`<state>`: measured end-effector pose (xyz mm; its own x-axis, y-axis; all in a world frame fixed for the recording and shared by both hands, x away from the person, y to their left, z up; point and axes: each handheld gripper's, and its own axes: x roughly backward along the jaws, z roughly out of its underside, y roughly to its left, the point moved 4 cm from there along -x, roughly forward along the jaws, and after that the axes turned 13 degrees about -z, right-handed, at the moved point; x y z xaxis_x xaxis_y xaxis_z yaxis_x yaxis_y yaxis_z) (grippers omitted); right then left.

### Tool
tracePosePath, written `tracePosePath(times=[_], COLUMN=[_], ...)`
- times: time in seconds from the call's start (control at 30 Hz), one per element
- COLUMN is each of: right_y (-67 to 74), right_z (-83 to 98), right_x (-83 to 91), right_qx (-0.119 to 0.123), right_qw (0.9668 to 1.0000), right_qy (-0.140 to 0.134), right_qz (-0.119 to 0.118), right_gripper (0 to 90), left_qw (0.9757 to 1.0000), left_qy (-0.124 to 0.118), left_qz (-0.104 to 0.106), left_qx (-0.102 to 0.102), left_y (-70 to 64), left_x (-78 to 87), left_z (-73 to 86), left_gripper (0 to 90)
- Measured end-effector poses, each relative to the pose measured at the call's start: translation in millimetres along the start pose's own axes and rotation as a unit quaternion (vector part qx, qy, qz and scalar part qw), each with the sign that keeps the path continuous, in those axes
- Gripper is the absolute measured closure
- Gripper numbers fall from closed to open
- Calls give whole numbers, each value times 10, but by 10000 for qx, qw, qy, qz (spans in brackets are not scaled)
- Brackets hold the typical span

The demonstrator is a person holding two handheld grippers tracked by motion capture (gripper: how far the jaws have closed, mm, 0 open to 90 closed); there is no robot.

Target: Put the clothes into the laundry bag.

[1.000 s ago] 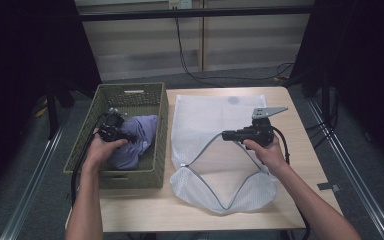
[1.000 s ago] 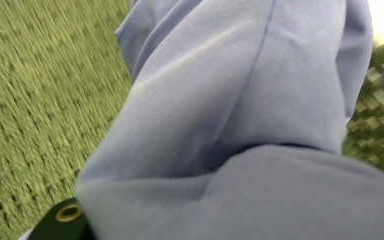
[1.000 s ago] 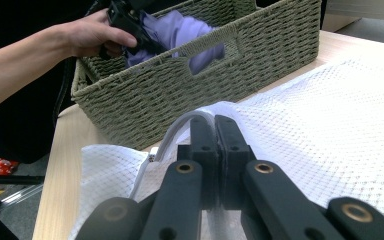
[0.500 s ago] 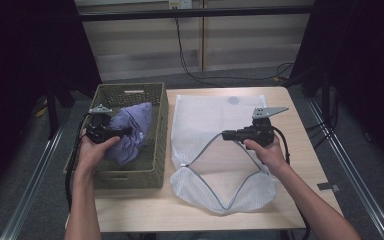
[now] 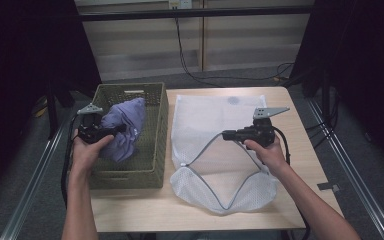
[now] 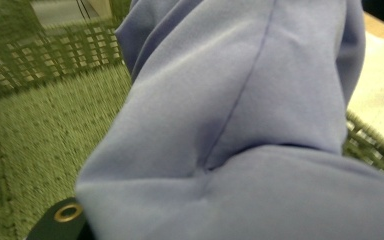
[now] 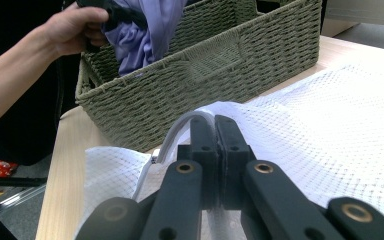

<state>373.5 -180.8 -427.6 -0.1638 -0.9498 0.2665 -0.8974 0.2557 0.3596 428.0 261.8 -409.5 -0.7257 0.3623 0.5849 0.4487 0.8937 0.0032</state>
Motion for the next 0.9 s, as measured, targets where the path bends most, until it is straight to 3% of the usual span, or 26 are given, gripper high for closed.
tracePosePath(times=[0.17,0.4,0.9], right_y=[-2,-3,9], right_z=[0,-2,-13], right_x=[-3,-4,5], right_qx=[-3,9,32], right_qw=[10000,10000,10000], right_qy=[4,9,-11], right_qz=[2,8,4], right_gripper=[888,888,888], left_qw=[9996,9992,9957], left_qy=[-260,-394,-902], left_qz=[-8,11,27], left_qx=[120,120,185], left_y=[26,30,-9], left_x=[97,153,348], left_z=[-66,-99,-238], left_gripper=[692,690,690])
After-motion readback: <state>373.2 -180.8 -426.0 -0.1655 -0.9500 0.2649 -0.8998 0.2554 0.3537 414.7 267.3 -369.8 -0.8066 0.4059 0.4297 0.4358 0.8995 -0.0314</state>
